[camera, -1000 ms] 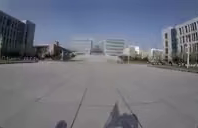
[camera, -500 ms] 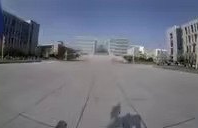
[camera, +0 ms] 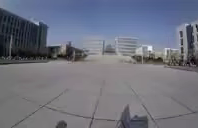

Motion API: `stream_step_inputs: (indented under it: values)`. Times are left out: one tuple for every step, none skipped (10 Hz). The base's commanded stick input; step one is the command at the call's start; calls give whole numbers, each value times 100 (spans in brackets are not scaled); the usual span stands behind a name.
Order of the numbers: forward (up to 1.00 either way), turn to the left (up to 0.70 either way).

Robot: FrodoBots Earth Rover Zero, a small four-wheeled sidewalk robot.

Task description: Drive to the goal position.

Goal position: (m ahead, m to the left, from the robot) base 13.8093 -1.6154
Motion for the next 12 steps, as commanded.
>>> stream_step_inputs:
  values:
    - [100, 21]
    - [100, 15]
    - [100, -40]
    - [100, -40]
    - [100, -40]
    - [100, -40]
    - [100, -40]
    - [100, -40]
    - [100, -40]
    - [100, -27]
    - [100, 9]
    - [100, 11]
